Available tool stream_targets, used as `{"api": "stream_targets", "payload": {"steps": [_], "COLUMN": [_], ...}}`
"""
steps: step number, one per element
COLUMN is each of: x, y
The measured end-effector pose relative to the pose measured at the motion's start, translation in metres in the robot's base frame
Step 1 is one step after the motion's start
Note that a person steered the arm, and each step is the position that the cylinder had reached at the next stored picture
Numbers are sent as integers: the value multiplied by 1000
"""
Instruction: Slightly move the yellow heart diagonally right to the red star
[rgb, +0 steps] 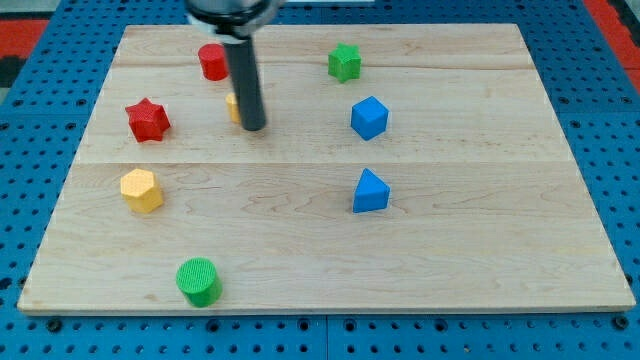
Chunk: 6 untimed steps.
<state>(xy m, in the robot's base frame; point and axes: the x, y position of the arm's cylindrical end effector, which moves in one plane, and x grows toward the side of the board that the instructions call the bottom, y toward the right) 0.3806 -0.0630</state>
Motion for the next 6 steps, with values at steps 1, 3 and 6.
{"api": "stream_targets", "payload": {"steps": [1, 3, 6], "x": [-10, -12, -87], "y": [-1, -65, -26]}}
